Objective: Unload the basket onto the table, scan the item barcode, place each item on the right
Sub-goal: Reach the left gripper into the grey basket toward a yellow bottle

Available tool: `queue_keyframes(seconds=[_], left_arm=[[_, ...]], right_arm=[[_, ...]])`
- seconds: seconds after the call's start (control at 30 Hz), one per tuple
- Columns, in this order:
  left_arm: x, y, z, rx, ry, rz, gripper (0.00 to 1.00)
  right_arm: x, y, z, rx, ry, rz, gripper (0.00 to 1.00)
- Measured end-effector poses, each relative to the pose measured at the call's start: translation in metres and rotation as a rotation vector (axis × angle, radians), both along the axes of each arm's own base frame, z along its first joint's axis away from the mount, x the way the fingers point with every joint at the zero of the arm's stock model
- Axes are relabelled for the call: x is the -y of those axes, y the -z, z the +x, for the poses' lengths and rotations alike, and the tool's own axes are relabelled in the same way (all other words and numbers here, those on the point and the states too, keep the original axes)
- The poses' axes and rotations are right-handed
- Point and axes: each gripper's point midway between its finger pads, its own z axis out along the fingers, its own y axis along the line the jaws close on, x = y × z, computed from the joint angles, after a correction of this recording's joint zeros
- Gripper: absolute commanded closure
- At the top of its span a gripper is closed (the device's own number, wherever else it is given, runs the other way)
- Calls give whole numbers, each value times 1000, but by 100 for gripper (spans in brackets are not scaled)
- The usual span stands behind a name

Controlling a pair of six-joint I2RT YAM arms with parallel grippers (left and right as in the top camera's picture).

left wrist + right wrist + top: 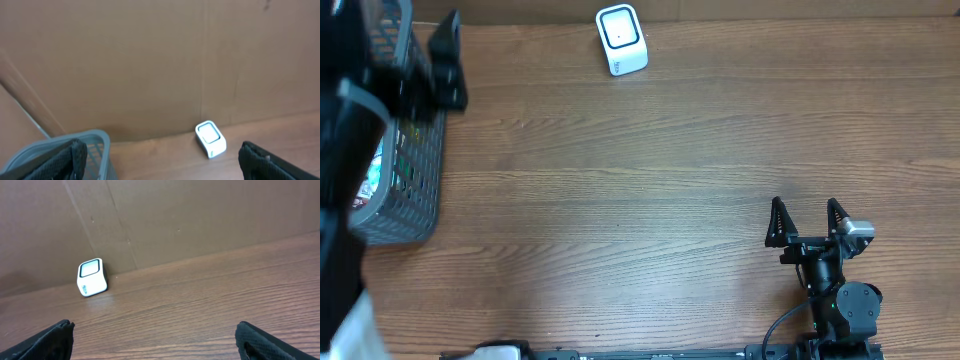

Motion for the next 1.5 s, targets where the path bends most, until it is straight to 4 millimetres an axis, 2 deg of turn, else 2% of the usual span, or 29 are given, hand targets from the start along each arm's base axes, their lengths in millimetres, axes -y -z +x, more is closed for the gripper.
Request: queue_keyframes(seconds=[0.1, 0.17, 0.3, 0.4, 0.5, 0.6, 0.77, 1.0, 1.1, 1.23, 1.37, 1.5], left_arm=[[-1, 12, 37, -47, -1, 1, 0], [-1, 33, 62, -111, -2, 1, 0], [-8, 72, 98, -220, -37, 14, 1], [-19, 95, 118, -276, -87, 28, 1], [-40, 112, 130, -320, -145, 24, 0], [-77, 127, 131, -366, -233, -3, 0], [-152, 152, 121, -441, -383, -63, 0], [-224, 178, 98, -511, -511, -144, 0], [-245, 191, 91, -542, -537, -186, 0], [-267, 220, 90, -603, -556, -243, 0], [-279, 251, 100, -661, -541, -275, 0], [-281, 278, 113, -708, -474, -272, 0]], right_arm=[[0, 0, 0, 1, 0, 0, 0], [0, 0, 0, 1, 0, 0, 0], [0, 0, 0, 1, 0, -1, 0], [0, 0, 0, 1, 0, 0, 0], [0, 0, 0, 1, 0, 0, 0], [0, 0, 0, 1, 0, 0, 0], [0, 0, 0, 0, 0, 0, 0], [0, 0, 0, 1, 0, 0, 0], [0, 0, 0, 0, 0, 0, 0], [0, 0, 0, 0, 0, 0, 0], [0, 0, 0, 0, 0, 0, 0], [0, 0, 0, 1, 0, 0, 0]])
